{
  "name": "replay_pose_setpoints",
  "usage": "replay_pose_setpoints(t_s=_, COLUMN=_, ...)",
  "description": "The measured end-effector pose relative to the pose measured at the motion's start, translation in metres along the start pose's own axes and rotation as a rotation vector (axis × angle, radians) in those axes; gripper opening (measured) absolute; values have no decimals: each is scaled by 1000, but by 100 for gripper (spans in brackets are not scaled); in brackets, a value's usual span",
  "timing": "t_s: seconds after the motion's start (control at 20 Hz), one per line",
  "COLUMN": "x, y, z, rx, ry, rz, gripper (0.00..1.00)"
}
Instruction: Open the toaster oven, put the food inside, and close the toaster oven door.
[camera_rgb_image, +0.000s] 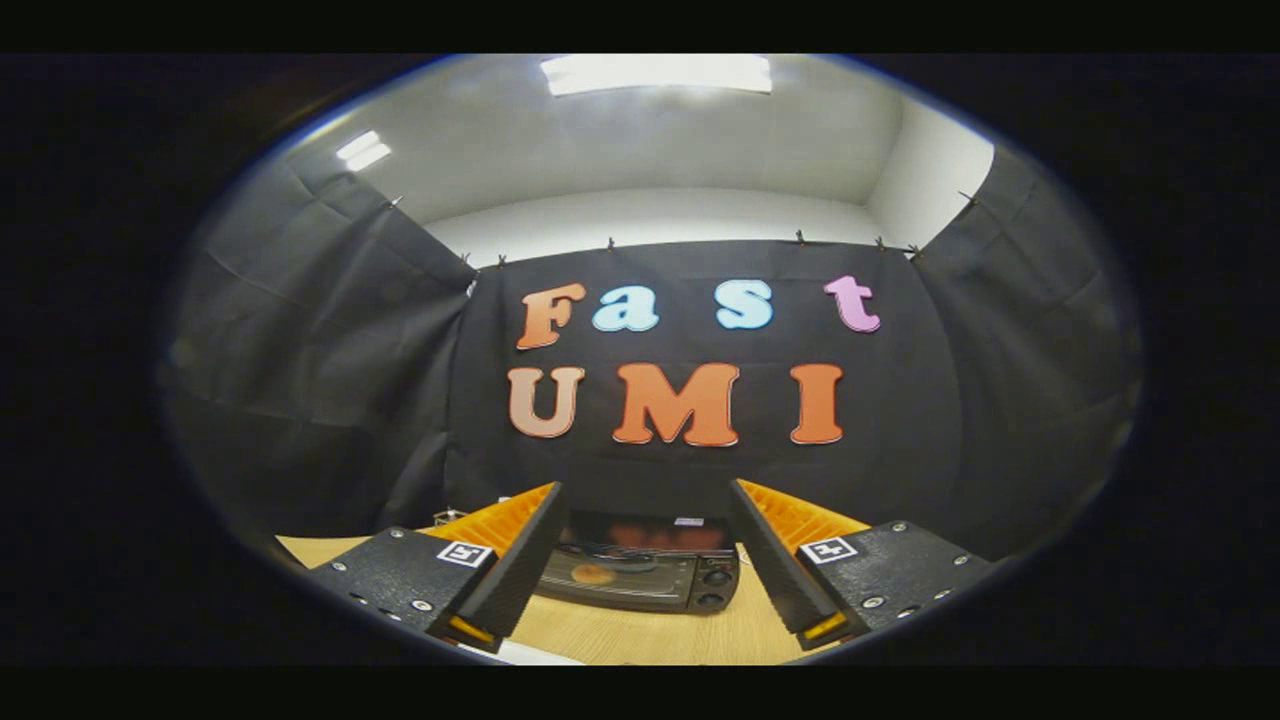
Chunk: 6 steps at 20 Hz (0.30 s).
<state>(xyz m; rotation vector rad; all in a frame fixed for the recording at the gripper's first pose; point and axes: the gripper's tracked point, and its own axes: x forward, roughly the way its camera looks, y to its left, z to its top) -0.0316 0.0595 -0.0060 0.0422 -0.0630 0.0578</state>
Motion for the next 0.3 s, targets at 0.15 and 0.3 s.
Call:
replay_pose_setpoints(t_s=0.15, x=2, y=3, z=-4, rx=-1, ry=10, rz=8, gripper=96)
replay_pose_setpoints(t_s=0.3, x=2, y=1, z=-4, rx=3, ry=12, rz=4, gripper=96)
